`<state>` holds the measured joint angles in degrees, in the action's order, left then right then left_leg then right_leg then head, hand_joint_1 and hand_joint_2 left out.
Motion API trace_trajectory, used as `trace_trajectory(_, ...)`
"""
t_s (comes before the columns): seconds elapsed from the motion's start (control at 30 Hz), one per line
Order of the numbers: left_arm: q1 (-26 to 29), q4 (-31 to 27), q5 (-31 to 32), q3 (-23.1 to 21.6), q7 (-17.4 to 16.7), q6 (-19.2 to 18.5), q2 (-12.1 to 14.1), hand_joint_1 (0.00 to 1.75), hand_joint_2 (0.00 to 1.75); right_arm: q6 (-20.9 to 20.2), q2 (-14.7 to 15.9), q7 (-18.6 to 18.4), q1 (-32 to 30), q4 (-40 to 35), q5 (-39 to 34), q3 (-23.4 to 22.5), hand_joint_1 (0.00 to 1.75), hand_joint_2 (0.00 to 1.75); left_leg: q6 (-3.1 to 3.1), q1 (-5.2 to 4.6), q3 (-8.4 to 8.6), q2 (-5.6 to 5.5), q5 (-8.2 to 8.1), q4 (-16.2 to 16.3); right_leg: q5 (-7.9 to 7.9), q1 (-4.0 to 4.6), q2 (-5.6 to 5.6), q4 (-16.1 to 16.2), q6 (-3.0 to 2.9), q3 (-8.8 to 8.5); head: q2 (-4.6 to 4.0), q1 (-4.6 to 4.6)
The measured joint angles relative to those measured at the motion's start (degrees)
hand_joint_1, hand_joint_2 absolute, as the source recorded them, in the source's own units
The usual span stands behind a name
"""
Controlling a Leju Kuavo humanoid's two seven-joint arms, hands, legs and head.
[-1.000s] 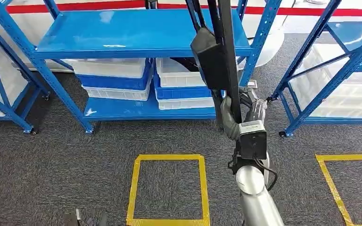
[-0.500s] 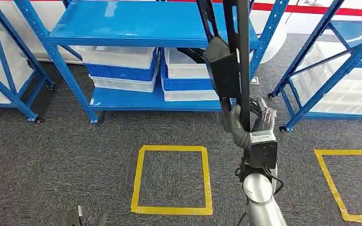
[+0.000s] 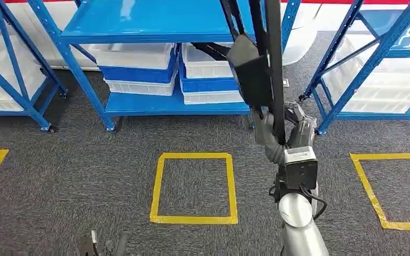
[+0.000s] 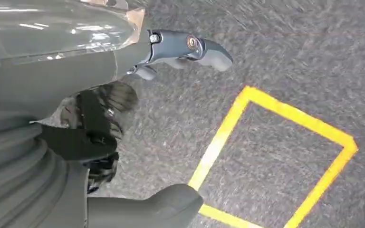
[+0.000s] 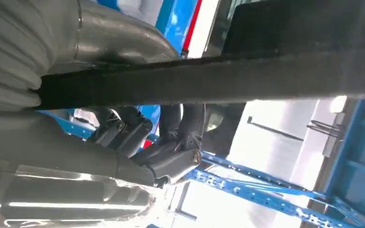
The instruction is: Take the parts from the cabinet and place them on the table.
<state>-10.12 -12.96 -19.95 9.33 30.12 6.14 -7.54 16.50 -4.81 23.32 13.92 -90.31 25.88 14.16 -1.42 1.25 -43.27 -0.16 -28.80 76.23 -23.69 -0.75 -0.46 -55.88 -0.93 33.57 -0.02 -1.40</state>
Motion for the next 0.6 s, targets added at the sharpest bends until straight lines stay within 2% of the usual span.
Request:
trace_trajectory(0.03,0.00,0.00,-0.13,0.11,0.11,-0.04,0.06,0.00,1.75,0.00,-0.09,0.24,0.21,0.20,-0.04,0.09,1.75,1.75,-0.12,0.17,2.45,0.02,2.21,-1.98,0.57,-0.12,-0.01,-0.49,0.27,1.29,0.00,0.02)
trace_trajectory(0.07,-0.01,-0.07,-0.22,0.18,0.15,-0.04,0.11,0.00,1.75,0.02,-0.15,0.40,0.43,0.37,-0.11,0.13,1.75,1.75,-0.17,0.31,5.87,0.02,3.23,-5.55,1.05,-0.17,0.00,-1.02,0.56,2.41,0.00,0.00)
trace_trajectory(0.1,-0.07,-0.18,-0.29,0.28,0.24,-0.04,0.13,0.00,1.75,0.07,-0.20,0.55,0.74,0.53,-0.11,0.15,1.75,1.75,-0.18,0.46,10.12,-0.01,2.04,-10.25,1.45,-0.14,0.02,-1.73,0.90,3.20,0.00,-0.05)
trace_trajectory(0.13,-0.15,-0.39,-0.29,0.37,0.26,-0.02,0.18,0.00,1.75,0.22,-0.28,0.68,1.03,0.57,-0.18,0.20,1.75,1.75,-0.01,0.16,14.30,-0.03,-1.43,-16.27,1.76,0.20,0.07,-2.36,1.35,3.95,0.00,-0.13)
trace_trajectory(0.17,-0.17,-0.41,-0.29,0.44,0.33,0.07,0.26,0.00,1.75,0.37,-0.31,1.03,1.32,0.75,-0.55,0.22,1.75,1.75,0.92,-0.06,14.49,-0.15,-1.95,-17.01,2.29,0.22,-0.17,-2.43,1.80,3.95,0.00,0.28)
trace_trajectory(0.2,-0.02,-0.39,-0.29,0.52,0.41,0.11,0.30,0.00,1.75,0.52,-0.41,1.29,1.57,0.83,-0.74,0.26,1.75,1.75,1.22,-0.21,13.80,-0.17,-1.78,-17.36,2.72,0.17,-0.32,-2.31,2.07,3.95,0.00,0.37)
trace_trajectory(0.23,0.06,-0.39,-0.26,0.72,0.63,0.26,0.46,0.00,1.75,0.63,-0.57,1.53,1.80,0.99,-1.12,0.28,1.75,1.75,2.00,-0.66,13.41,-0.14,-1.28,-17.17,3.49,0.14,-0.33,-1.97,2.68,3.98,0.00,0.24)
trace_trajectory(0.27,0.19,-0.39,-0.20,0.79,1.14,0.75,0.44,0.00,1.75,0.70,-0.57,1.62,1.79,1.12,-1.33,0.28,1.75,1.75,2.62,-0.69,13.05,-0.07,-0.68,-17.47,4.02,0.32,-0.28,-1.58,3.02,4.16,0.00,0.35)
trace_trajectory(0.3,0.24,-0.35,0.00,0.83,1.51,1.10,0.37,0.00,1.75,0.72,-0.55,1.66,1.84,1.29,-1.53,0.28,1.75,1.75,3.13,-0.30,12.78,0.12,-0.16,-18.13,3.98,0.67,-0.32,-1.73,3.20,4.86,0.00,0.35)
trace_trajectory(0.33,0.24,-0.35,0.06,0.87,1.88,1.40,0.35,0.00,1.75,0.74,-0.50,1.77,1.89,1.49,-1.73,0.26,1.75,1.75,3.51,-0.39,12.38,0.33,0.60,-18.18,2.83,0.03,-0.17,-2.49,2.97,5.16,0.00,0.22)
trace_trajectory(0.37,0.28,-0.35,0.02,1.09,2.14,1.48,0.44,0.00,1.75,0.72,-0.52,1.81,1.99,1.68,-1.97,0.26,1.75,1.75,4.17,-0.34,11.40,0.21,1.39,-18.45,-0.18,0.14,0.00,-4.39,2.43,6.48,0.00,0.52)
trace_trajectory(0.43,0.30,-0.35,-0.48,1.59,2.47,1.51,0.46,0.00,1.75,0.72,-0.50,1.84,2.33,2.14,-2.10,0.26,1.75,1.75,4.24,-0.33,9.74,0.31,2.87,-18.47,-5.73,0.00,0.05,-10.46,1.94,8.00,0.00,0.83)
trace_trajectory(0.47,0.39,-0.35,-0.63,1.77,2.56,1.53,0.46,0.00,1.75,0.72,-0.52,1.86,2.46,2.36,-2.12,0.26,1.75,1.75,4.21,-0.33,8.99,0.33,3.51,-18.44,-7.42,-0.09,0.06,-13.81,2.06,8.67,0.00,0.87)
trace_trajectory(0.5,0.49,-0.35,-0.94,1.92,2.69,1.49,0.46,0.00,1.75,0.72,-0.57,1.95,2.59,2.60,-2.14,0.26,1.75,1.75,4.13,-0.33,8.46,0.40,4.24,-18.40,-8.07,-0.09,0.12,-17.53,2.61,9.25,0.00,0.89)
trace_trajectory(0.53,0.56,-0.35,-1.05,2.25,2.78,1.42,0.46,0.00,1.75,0.66,-0.57,1.99,2.68,2.84,-2.14,0.26,1.75,1.75,4.03,-0.34,7.62,0.43,4.92,-18.32,-7.51,-0.16,0.15,-19.86,3.21,9.33,0.00,0.92)
trace_trajectory(0.57,0.72,-0.35,-1.09,2.47,2.82,1.40,0.46,0.00,1.75,0.63,-0.57,2.01,2.71,3.08,-2.14,0.28,1.75,1.75,3.89,-0.32,6.71,0.46,5.56,-18.31,-5.72,-0.27,0.15,-20.77,4.03,8.73,0.00,0.87)
trace_trajectory(0.6,0.89,-0.35,-1.16,2.69,2.84,1.38,0.46,0.00,1.75,0.57,-0.59,2.03,2.73,3.33,-2.14,0.29,1.75,1.75,3.69,-0.25,5.87,0.48,6.24,-18.26,-3.99,-0.43,0.15,-19.39,4.73,6.95,0.00,0.92)
